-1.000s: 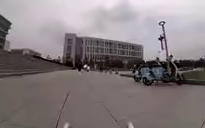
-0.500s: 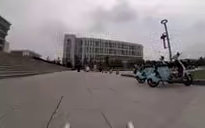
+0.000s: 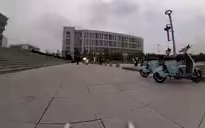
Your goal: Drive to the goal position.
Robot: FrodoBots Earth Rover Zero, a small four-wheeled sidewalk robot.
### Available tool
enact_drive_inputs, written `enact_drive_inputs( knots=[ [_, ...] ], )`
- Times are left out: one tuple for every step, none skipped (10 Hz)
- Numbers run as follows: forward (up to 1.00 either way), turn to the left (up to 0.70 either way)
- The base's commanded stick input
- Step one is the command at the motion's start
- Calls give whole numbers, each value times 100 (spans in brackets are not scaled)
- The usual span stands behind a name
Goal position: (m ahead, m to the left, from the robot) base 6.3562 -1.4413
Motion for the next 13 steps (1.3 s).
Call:
enact_drive_inputs(
  knots=[
    [85, 0],
    [85, 0],
    [85, 0],
    [85, 0],
    [85, 0],
    [85, 0],
    [85, 0],
    [85, 0],
    [85, 0],
    [85, 0],
    [85, 0],
    [85, 0],
    [85, 0]
  ],
)
